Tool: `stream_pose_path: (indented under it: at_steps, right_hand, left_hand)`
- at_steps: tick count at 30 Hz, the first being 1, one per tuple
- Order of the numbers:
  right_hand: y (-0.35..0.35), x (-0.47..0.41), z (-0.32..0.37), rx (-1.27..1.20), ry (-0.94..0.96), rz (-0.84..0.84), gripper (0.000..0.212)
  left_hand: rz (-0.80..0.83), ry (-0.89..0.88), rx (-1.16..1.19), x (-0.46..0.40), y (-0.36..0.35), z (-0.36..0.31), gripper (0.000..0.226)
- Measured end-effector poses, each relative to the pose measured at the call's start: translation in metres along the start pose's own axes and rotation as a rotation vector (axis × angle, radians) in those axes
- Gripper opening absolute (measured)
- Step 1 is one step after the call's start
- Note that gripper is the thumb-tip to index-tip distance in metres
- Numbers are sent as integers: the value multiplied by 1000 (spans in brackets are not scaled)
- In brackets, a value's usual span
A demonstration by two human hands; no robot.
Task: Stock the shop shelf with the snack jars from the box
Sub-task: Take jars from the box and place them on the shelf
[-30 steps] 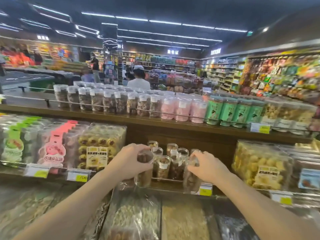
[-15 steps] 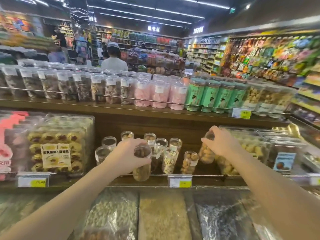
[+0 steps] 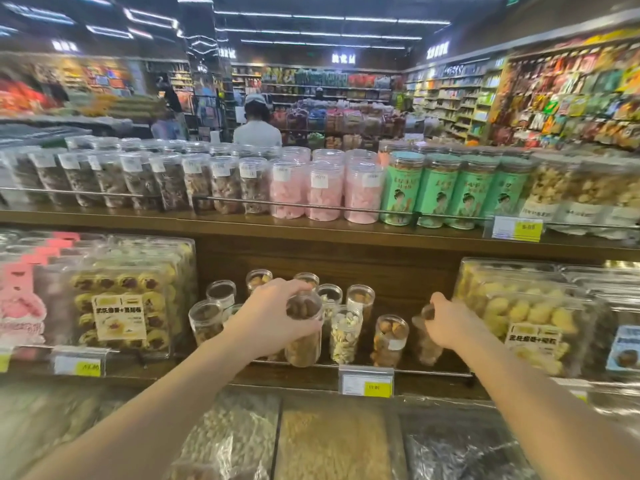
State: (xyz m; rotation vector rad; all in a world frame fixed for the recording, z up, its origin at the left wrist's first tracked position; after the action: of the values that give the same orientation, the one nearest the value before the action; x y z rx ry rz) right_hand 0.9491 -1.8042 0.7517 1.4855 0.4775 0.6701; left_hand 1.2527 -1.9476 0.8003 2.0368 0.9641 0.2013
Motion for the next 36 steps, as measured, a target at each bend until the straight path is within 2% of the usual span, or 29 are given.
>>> stream_pose_path:
  at_steps: [4,6,8,10,17,22,26,28,31,36]
  right_hand:
    - [-13,-5,-2,32,0,25,46]
    - [-20,-9,-4,-15,-40,52,57]
    - [-28,-16,-7,-46,-88,82,79]
    - [-33,-25,-11,-42,-110,85,86]
    - [-17,-32,-27,43,-67,-104,77]
    - [-19,-32,-31,128,56,-140,61]
    - [-17,-22,-38,48,19,-281,87]
    - [-21,-19,-41,23,53,-313,88]
    - [-26,-21,-50,4,77,-289,81]
    - [-30,-20,-60,44,70,-218,81]
  left_hand:
    - [-28,-14,31,-13,-9,-14,65]
    - [-36,-29,55,-20,-16,-23,67]
    - [-32,-47,59,-29,-23,-33,67]
    - [-22,-70,64,-41,-32,-45,67]
    - [31,-161,104,-96,-73,-84,65]
    - [93,-207,90,-131,-110,-97,64]
    - [96,-198,115,-153,-134,-100,64]
    - [118,-205,107,-162,-147,-100,65]
    - [164,-179,77,-170,-168,-95,66]
    - [275,-80,-111,-175,-198,-85,69]
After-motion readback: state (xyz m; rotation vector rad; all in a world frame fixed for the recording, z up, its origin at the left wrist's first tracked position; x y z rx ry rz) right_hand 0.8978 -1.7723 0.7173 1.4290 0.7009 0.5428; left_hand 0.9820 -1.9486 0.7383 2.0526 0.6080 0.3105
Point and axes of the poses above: each hand's wrist, its own x-axis away from the middle knuckle, its own y-axis out of the back of the hand, z = x × y, the point moved 5 cm from there along -x, towards the middle knuckle, and after that the axes turned 5 degrees about x, right-handed, at the moved point
